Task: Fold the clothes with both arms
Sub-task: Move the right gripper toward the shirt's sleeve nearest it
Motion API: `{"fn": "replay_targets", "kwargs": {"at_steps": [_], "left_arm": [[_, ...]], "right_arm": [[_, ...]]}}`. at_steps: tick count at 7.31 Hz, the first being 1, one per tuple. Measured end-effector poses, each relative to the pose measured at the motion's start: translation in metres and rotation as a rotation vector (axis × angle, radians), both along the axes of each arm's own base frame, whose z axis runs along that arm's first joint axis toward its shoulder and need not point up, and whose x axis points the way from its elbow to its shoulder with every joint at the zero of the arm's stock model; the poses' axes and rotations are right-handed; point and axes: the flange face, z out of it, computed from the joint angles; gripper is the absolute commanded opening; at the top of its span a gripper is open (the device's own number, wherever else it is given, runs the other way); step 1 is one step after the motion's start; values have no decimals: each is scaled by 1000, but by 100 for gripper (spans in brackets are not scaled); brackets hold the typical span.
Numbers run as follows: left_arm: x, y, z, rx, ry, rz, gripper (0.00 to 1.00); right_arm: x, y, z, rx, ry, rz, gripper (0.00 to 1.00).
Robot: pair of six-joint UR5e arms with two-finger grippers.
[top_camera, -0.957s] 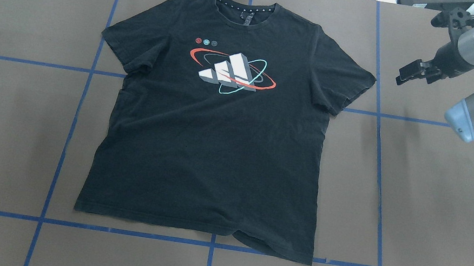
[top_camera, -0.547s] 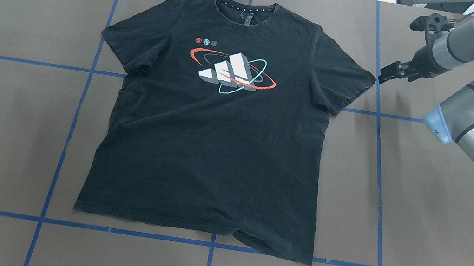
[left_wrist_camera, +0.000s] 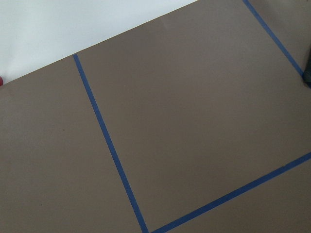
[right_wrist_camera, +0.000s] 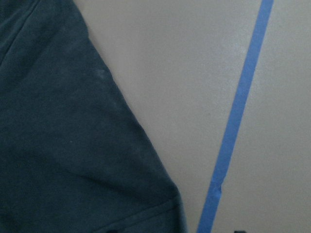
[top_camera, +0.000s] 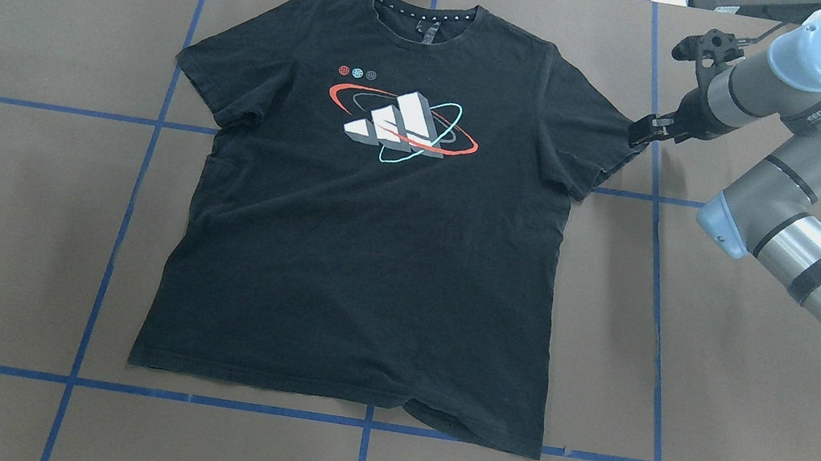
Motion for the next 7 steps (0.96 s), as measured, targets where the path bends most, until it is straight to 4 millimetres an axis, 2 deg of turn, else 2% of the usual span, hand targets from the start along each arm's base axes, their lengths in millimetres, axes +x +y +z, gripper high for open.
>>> {"fn": "replay_targets", "kwargs": {"at_steps": [2, 7], "left_arm": [[0, 0, 2, -4, 0, 1, 100], [0, 0, 5, -9, 1, 1, 100]], "right_arm": [[-6, 1, -1, 15, 12, 2, 35], [-7, -2, -2, 39, 35, 24, 27]]}}
